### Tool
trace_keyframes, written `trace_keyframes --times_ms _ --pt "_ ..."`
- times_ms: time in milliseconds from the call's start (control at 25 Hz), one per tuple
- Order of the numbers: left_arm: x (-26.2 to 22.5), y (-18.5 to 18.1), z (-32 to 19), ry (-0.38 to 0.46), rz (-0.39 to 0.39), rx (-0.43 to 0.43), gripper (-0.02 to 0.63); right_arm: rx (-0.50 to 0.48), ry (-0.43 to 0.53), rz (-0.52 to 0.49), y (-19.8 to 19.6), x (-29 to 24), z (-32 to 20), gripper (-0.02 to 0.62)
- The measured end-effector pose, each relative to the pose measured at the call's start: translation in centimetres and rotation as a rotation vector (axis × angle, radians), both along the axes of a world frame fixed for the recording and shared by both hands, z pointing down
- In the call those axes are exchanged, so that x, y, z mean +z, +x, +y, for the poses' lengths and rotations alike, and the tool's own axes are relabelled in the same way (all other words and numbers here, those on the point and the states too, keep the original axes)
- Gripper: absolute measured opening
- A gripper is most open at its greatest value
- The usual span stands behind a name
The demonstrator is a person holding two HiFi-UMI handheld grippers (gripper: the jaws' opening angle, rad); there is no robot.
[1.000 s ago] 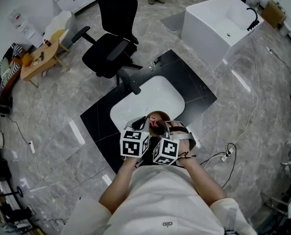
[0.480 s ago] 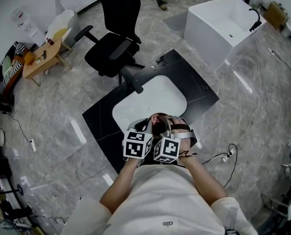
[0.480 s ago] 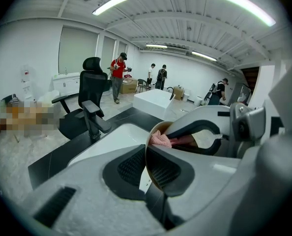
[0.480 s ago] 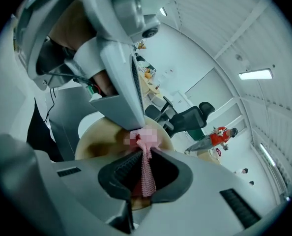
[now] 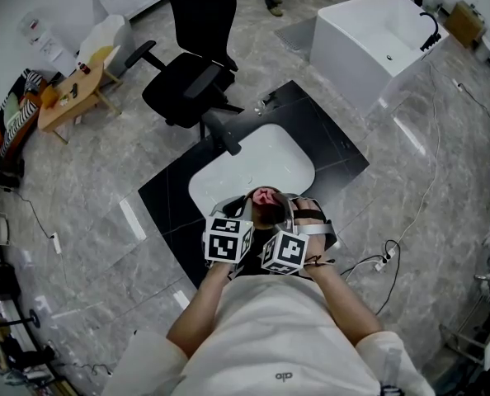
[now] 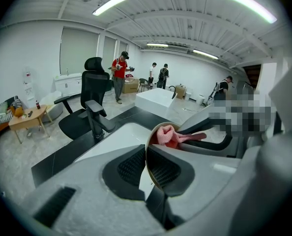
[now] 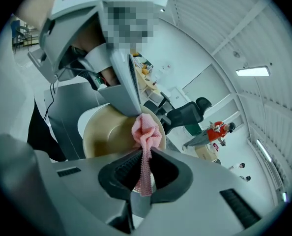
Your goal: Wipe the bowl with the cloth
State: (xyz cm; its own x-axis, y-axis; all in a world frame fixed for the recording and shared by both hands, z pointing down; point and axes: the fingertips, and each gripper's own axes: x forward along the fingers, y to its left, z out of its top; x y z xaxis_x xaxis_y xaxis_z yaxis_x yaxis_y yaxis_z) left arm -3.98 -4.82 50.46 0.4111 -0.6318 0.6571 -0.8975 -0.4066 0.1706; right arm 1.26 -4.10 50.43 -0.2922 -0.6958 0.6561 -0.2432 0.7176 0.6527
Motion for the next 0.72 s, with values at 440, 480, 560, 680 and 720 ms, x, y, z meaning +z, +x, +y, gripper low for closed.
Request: trace_keyframes --times_ms 440,480,560,680,720 --pt "-0.7 0.4 -0.5 0.024 -0.001 0.007 0.025 0.008 -0.150 -0.038 -0.9 2.0 2.4 0.029" --pt "-0.8 0.5 -0.6 0.027 0.001 0.010 0.025 0.001 -0.157 -0.045 -1.3 2.0 2.6 0.029" --pt "-0.9 0.8 -0.5 0.031 0.005 0.015 0.025 -0.012 -0.167 -0.061 -2.0 1.9 2.9 0.029" --pt "-0.9 1.1 -0.5 0.034 0.006 0.020 0.025 -0.025 -0.186 -0.096 -3.1 1.6 3.2 0.029" --pt "-0.9 1.2 -0.5 0.036 0.006 0.020 0.025 -0.027 -0.189 -0.111 -3.4 1.3 3.2 0.029"
